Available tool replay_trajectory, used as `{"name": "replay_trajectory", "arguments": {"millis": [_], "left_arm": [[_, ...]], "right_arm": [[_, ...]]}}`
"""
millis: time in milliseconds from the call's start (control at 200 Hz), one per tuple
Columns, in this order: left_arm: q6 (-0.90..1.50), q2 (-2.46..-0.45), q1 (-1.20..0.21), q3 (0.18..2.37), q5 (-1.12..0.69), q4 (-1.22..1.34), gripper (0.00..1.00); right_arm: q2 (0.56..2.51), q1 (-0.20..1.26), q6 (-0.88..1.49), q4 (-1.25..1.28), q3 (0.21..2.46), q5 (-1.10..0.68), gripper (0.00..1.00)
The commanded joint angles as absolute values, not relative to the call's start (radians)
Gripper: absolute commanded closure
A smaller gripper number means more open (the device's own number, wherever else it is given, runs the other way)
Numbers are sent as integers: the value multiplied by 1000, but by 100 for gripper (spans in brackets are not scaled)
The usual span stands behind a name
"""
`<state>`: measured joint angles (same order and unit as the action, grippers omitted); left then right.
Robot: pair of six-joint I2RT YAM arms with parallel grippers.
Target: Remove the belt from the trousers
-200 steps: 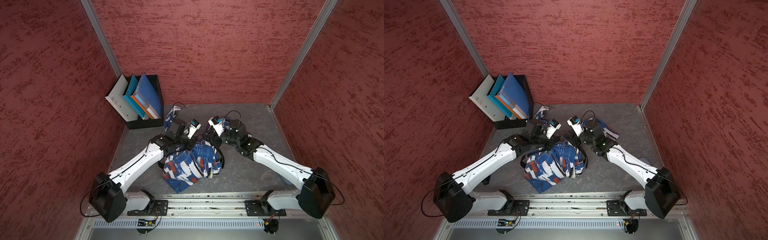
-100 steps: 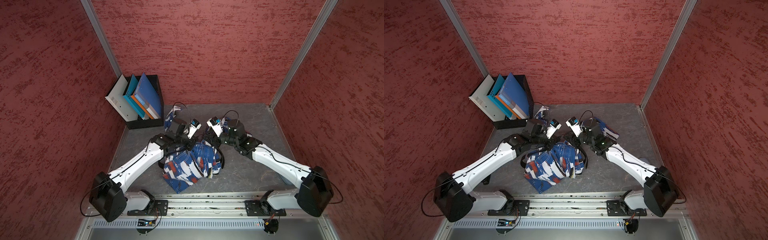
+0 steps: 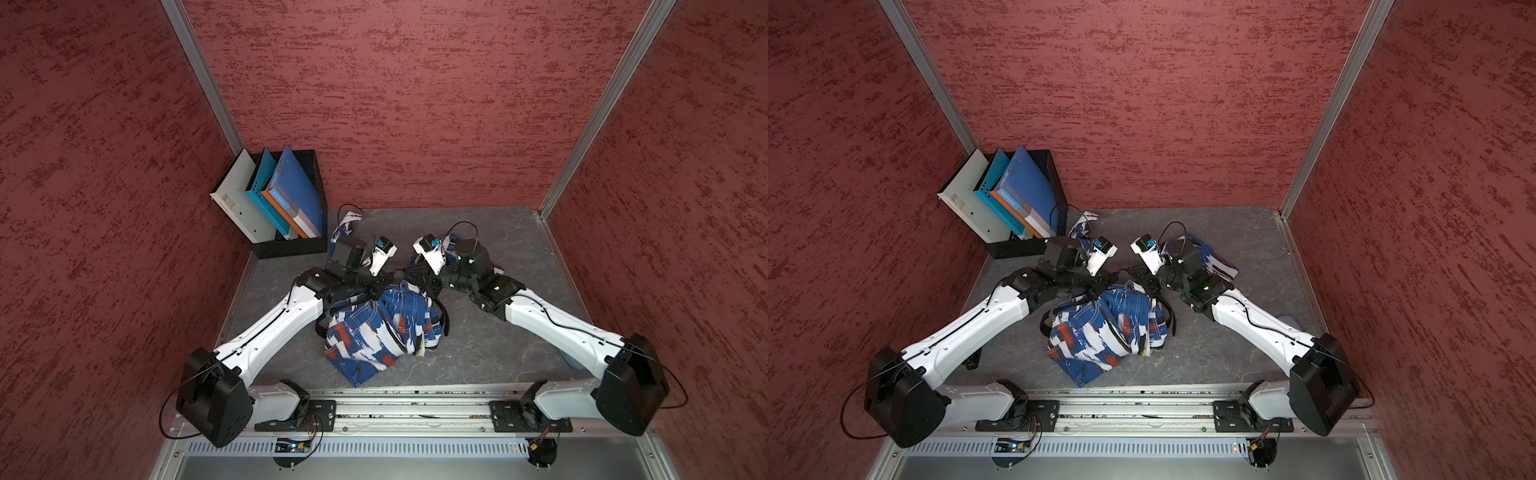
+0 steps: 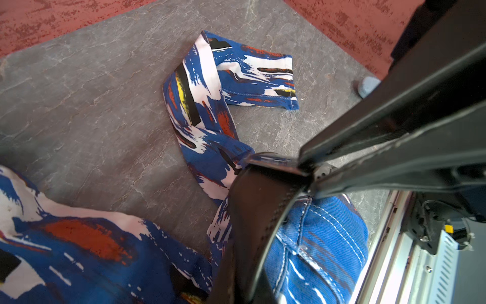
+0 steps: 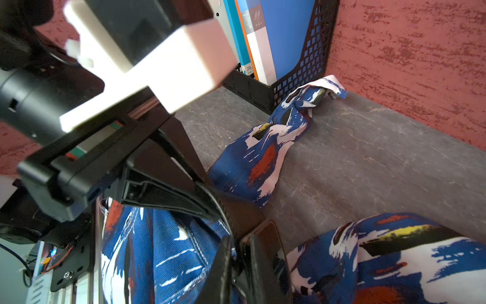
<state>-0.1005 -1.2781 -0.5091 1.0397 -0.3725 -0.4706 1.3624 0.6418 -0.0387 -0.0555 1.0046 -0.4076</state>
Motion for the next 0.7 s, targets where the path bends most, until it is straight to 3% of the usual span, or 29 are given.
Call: {"name": "replay_trajectory", "arguments": {"millis": [0,271,521,696], "left_arm": [[-54,-1207,-465,1027,-478,-369,100],[9,-1197,-415,1011,-606,-311,100],[353,-1095,-204,839,-813,88,100],[585,-1083,-123,766,-853,346,100]], "right_arm": [[1353,632,-26,-104,965,-371,87],[1356,634,-38,-95,940,-355,88],[1364,634,3,-99,857,-269,88],[1383,636,25,-86,825,-268,88]]}}
